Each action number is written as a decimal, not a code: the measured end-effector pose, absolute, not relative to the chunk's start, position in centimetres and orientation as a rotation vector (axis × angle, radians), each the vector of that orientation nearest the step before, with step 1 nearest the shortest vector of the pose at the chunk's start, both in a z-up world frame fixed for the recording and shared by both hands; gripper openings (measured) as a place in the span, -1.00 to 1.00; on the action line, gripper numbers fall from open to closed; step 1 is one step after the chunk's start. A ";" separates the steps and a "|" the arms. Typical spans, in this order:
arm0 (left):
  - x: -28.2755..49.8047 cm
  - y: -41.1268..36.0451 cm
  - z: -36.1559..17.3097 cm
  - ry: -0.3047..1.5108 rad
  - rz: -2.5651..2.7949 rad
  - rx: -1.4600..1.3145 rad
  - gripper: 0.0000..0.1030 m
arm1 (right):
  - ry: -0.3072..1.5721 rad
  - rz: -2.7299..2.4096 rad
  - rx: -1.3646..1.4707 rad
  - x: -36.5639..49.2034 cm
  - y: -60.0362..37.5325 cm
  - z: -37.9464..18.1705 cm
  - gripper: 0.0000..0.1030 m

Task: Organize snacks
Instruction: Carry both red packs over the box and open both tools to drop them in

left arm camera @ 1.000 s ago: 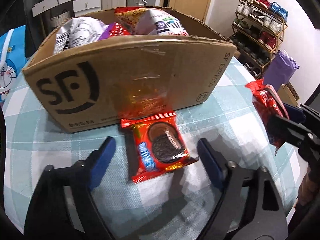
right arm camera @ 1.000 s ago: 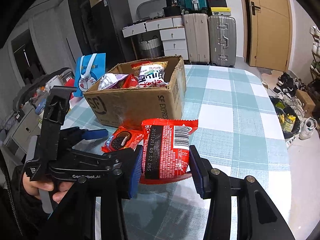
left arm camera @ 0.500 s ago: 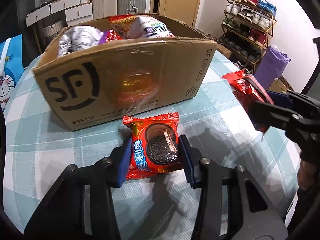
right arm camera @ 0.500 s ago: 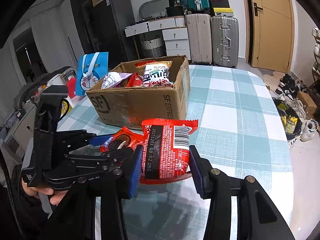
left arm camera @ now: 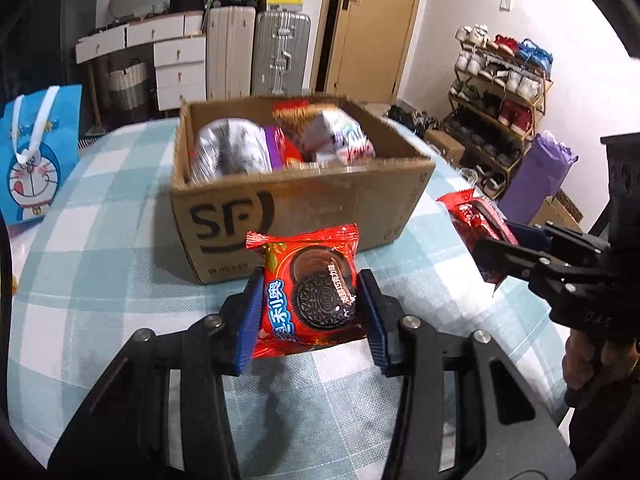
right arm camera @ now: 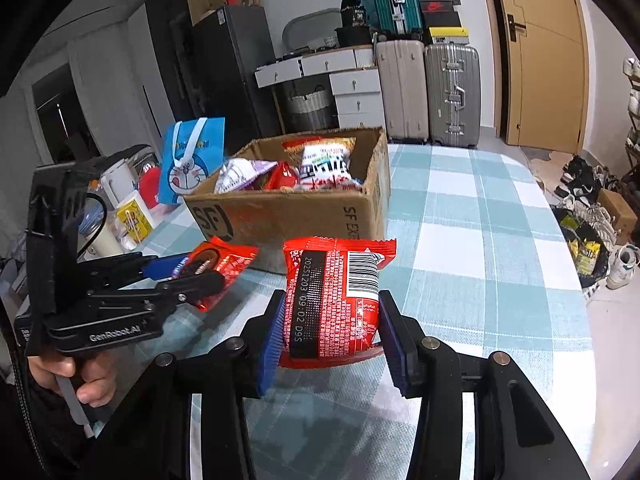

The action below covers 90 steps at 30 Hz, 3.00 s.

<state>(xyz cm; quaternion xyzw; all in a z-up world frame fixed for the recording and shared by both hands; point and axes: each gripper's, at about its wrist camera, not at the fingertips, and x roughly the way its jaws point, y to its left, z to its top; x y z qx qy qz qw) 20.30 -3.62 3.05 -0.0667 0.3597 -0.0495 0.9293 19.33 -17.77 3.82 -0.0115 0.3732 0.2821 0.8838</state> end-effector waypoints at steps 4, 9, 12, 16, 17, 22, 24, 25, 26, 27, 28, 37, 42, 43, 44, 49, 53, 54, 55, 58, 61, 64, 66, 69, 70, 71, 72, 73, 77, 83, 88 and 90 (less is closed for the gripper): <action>19.8 -3.0 5.1 0.702 -0.093 -0.144 -0.18 | 0.738 0.585 -0.015 19.1 -17.7 4.7 -0.13; 18.8 -0.7 8.1 0.655 -0.068 -0.156 -0.18 | 0.692 0.578 0.004 19.3 -17.2 6.3 -0.13; 18.5 0.8 9.7 0.626 -0.055 -0.156 -0.18 | 0.662 0.578 0.015 19.8 -16.9 7.5 -0.13; 19.0 2.3 12.1 0.589 -0.039 -0.159 -0.18 | 0.632 0.574 0.028 20.7 -16.1 9.0 -0.13; 19.2 2.6 12.7 0.576 -0.034 -0.157 -0.18 | 0.626 0.578 0.036 21.0 -16.0 9.3 -0.13; 20.8 4.0 14.9 0.552 -0.021 -0.150 -0.18 | 0.602 0.587 0.062 22.5 -15.2 10.4 -0.13; 21.5 4.3 15.5 0.551 -0.019 -0.150 -0.18 | 0.596 0.585 0.066 23.1 -14.9 10.6 -0.13; 22.0 4.4 15.8 0.550 -0.017 -0.151 -0.18 | 0.598 0.586 0.066 23.4 -14.6 10.6 -0.13; 22.4 4.7 16.1 0.545 -0.015 -0.151 -0.18 | 0.601 0.590 0.067 23.4 -14.7 10.6 -0.13; 22.9 4.9 16.4 0.544 -0.010 -0.154 -0.18 | 0.602 0.591 0.071 23.6 -14.6 10.7 -0.13; 23.2 4.8 16.6 0.543 -0.008 -0.157 -0.18 | 0.603 0.592 0.072 23.9 -14.5 10.8 -0.13; 27.7 4.8 16.1 0.559 -0.008 -0.158 -0.18 | 0.605 0.609 0.076 26.7 -13.1 10.9 -0.13; 30.1 4.1 14.8 0.572 -0.001 -0.138 -0.18 | 0.609 0.623 0.069 27.9 -12.1 10.4 -0.13; 30.4 3.9 14.5 0.574 0.001 -0.136 -0.18 | 0.611 0.625 0.071 28.0 -11.9 10.2 -0.13; 30.8 4.0 14.4 0.576 0.004 -0.137 -0.18 | 0.618 0.627 0.071 28.4 -11.7 10.0 -0.13; 32.2 4.1 12.8 0.591 0.015 -0.142 -0.18 | 0.634 0.628 0.067 29.5 -11.2 9.0 -0.13; 32.8 4.3 12.3 0.593 0.013 -0.145 -0.18 | 0.644 0.628 0.064 30.2 -10.9 8.4 -0.13; 32.9 4.2 12.1 0.594 0.013 -0.142 -0.18 | 0.647 0.628 0.061 30.3 -10.9 8.2 -0.13; 33.2 4.1 11.9 0.592 0.014 -0.139 -0.18 | 0.649 0.627 0.056 30.4 -10.8 8.1 -0.13; 33.8 3.8 11.2 0.594 0.012 -0.132 -0.18 | 0.662 0.624 0.051 30.8 -10.6 7.3 -0.13; 34.4 3.3 10.4 0.598 0.015 -0.112 -0.18 | 0.671 0.620 0.041 31.3 -10.2 6.7 -0.13; 35.0 2.9 9.9 0.601 0.024 -0.092 -0.18 | 0.676 0.616 0.035 31.5 -10.0 6.3 -0.13; 35.3 2.5 9.6 0.600 0.025 -0.080 -0.18 | 0.680 0.612 0.026 31.7 -9.8 6.0 -0.13; 35.9 1.8 9.1 0.602 0.035 -0.052 -0.18 | 0.680 0.599 0.005 31.9 -9.7 5.6 -0.13; 36.1 1.7 9.0 0.603 0.039 -0.049 -0.18 | 0.680 0.596 0.000 31.9 -9.7 5.5 -0.13; 36.3 1.5 8.8 0.603 0.041 -0.043 -0.18 | 0.680 0.586 -0.010 32.0 -9.6 5.3 -0.13; 36.6 1.3 8.7 0.604 0.043 -0.036 -0.18 | 0.680 0.581 -0.015 32.1 -9.6 5.2 -0.13; 36.8 1.3 8.6 0.607 0.044 -0.035 -0.18 | 0.680 0.581 -0.016 32.3 -9.6 5.1 -0.13; 37.6 1.4 7.9 0.622 0.042 -0.056 -0.18 | 0.688 0.580 -0.031 32.6 -9.7 4.9 -0.13; 36.5 1.6 8.3 0.597 0.044 -0.056 0.03 | 0.660 0.599 -0.087 31.1 -9.9 5.3 0.00; 34.7 1.5 8.9 0.571 0.028 -0.056 0.64 | 0.628 0.579 -0.107 29.4 -11.1 5.7 0.55; 33.8 1.6 9.1 0.570 0.026 -0.059 0.67 | 0.619 0.574 -0.090 28.8 -11.9 5.9 0.80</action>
